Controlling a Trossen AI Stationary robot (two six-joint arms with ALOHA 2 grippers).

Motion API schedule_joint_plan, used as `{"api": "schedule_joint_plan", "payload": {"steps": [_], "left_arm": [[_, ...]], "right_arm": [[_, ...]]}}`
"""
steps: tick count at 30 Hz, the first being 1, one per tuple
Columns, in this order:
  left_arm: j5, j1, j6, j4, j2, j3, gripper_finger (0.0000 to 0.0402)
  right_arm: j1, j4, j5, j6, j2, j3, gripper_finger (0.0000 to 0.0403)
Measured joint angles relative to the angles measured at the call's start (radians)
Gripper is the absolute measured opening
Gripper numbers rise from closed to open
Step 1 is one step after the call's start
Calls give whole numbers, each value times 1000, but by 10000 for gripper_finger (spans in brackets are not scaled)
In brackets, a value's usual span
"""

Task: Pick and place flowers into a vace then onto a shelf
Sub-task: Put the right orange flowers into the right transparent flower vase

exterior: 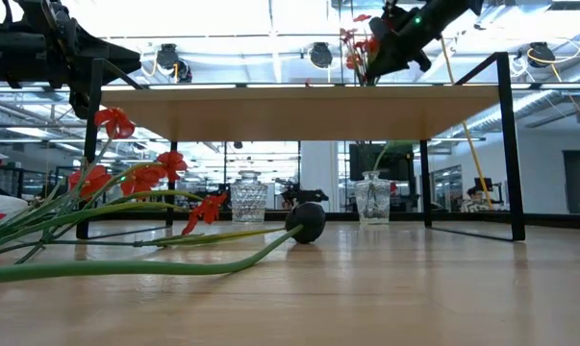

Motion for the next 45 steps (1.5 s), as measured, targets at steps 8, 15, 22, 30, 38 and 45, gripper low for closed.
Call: {"api": "schedule_joint_plan", "payload": {"steps": [8, 15, 22, 30, 38, 45], "left_arm": [[0, 0, 0, 0, 0, 0, 58], [0, 0, 0, 0, 0, 0, 58], [0, 0, 0, 0, 0, 0, 58], [0, 0, 0, 0, 0, 0, 58], [0, 0, 0, 0, 0, 0, 58], [0, 0, 0, 0, 0, 0, 58]], "right_arm": [[-38, -1, -73, 9, -1, -21, 0], [-38, 23, -91, 15, -1, -73, 0], [-38, 42, -102, 26, 0, -109, 0], [-39, 74, -150, 31, 0, -189, 0], [-50, 133, -172, 34, 0, -268, 0], [-83, 147, -229, 34, -3, -325, 0]]}}
